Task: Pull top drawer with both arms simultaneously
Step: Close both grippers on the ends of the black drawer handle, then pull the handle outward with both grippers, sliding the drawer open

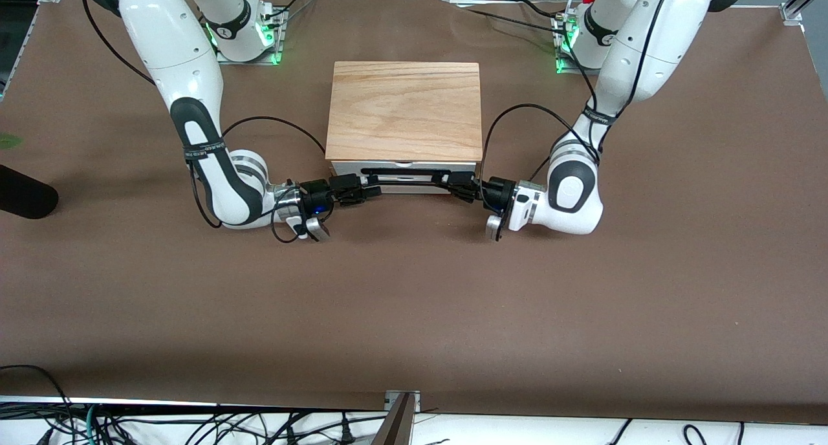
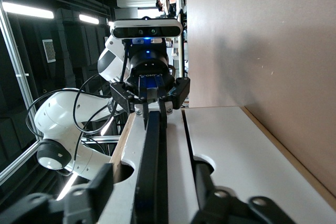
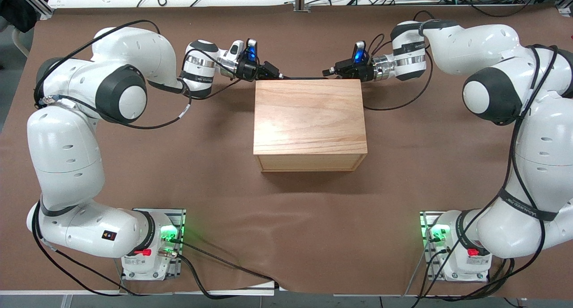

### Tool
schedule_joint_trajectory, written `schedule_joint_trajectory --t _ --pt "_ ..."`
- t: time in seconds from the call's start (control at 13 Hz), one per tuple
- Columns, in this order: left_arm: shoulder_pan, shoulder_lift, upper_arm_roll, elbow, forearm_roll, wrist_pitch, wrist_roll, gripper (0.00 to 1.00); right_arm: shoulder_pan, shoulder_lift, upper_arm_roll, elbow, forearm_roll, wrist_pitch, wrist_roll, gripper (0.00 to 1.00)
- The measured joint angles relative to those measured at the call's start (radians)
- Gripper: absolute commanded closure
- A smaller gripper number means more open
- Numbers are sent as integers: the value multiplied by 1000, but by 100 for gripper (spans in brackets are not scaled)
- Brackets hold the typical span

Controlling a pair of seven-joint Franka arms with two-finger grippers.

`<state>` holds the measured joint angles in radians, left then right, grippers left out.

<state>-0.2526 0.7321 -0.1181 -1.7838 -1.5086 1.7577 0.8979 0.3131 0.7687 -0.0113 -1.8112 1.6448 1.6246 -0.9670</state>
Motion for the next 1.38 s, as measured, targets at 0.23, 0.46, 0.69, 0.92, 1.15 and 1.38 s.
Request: schedule_joint_trajectory --t 0.23,0.46,0.69,0.92,1.15,1.38 --pt "0 0 0 0 0 0 5 100 0 0 0 0 0 0 0 55" --pt "0 0 0 0 -1 0 5 100 0 0 0 0 1 -2 -2 54" --pt "0 0 0 0 -1 0 5 100 0 -1 1 0 1 -16 -5 54" --pt "0 0 0 0 -1 0 6 100 0 -1 1 0 2 -23 -6 93" --pt "0 0 0 1 -1 -1 7 100 0 -1 1 -1 2 -23 -15 94" --pt "0 0 0 3 -1 0 7 100 0 -1 1 0 3 -23 -21 94"
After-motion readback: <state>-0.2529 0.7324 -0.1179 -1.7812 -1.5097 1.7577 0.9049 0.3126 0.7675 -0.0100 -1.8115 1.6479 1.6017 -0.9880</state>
